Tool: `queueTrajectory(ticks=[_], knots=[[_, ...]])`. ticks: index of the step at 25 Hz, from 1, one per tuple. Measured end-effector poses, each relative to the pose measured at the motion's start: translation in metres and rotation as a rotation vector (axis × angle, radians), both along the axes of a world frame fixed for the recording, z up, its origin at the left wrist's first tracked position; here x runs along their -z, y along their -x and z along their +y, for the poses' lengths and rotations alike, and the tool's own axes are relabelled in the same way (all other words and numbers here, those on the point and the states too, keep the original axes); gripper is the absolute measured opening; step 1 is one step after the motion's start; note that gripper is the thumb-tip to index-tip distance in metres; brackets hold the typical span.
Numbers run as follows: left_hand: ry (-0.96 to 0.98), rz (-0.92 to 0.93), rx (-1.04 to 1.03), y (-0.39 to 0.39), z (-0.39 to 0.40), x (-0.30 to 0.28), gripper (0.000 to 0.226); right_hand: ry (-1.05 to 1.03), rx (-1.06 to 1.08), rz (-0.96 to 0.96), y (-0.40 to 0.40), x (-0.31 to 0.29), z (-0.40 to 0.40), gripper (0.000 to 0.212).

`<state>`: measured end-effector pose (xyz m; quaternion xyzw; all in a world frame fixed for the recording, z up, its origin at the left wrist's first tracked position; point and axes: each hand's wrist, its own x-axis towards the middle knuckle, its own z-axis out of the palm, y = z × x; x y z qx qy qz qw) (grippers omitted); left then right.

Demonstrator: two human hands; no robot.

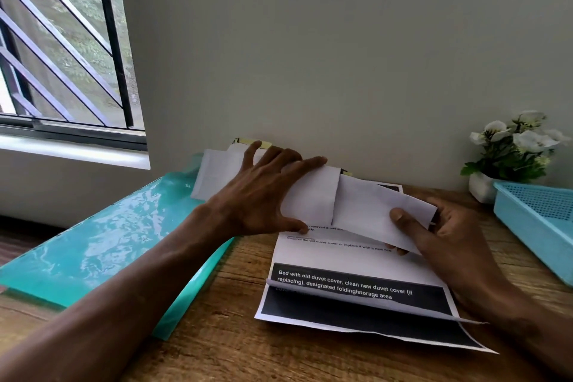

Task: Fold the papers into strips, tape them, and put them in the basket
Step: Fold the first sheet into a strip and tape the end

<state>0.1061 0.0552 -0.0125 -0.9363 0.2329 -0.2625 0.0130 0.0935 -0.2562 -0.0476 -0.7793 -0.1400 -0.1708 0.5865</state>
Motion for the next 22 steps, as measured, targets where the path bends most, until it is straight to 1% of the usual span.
queueTrajectory(ticks=[2, 5, 6, 7, 9, 12, 18, 22], knots=[[-0.013, -0.044, 0.005, 0.0, -0.002, -0.001, 0.114, -0.002, 0.0, -0.007, 0.001, -0.001, 0.002, 0.026], [0.021, -0.117, -0.022, -0.001, 0.001, -0.003, 0.114, -0.068, 0.031, 0.007, -0.002, -0.001, 0.003, 0.047], [0.044, -0.126, -0.033, -0.001, 0.003, -0.004, 0.114, -0.096, 0.053, 0.004, -0.004, -0.001, 0.002, 0.049], [0.065, -0.131, -0.042, -0.001, 0.005, -0.004, 0.113, -0.13, 0.066, -0.013, -0.005, 0.0, 0.001, 0.048], [0.082, -0.139, -0.051, -0.001, 0.005, -0.004, 0.113, -0.173, 0.072, -0.056, -0.007, 0.001, -0.001, 0.037], [0.083, -0.145, -0.045, 0.0, 0.002, -0.003, 0.114, -0.128, 0.064, -0.114, -0.007, 0.003, -0.001, 0.026], [0.073, -0.191, -0.017, 0.003, -0.005, 0.0, 0.113, -0.08, 0.026, -0.165, 0.002, -0.002, 0.004, 0.021], [0.067, -0.211, 0.002, 0.005, -0.011, 0.001, 0.112, 0.067, -0.02, -0.207, 0.01, -0.003, 0.009, 0.028]])
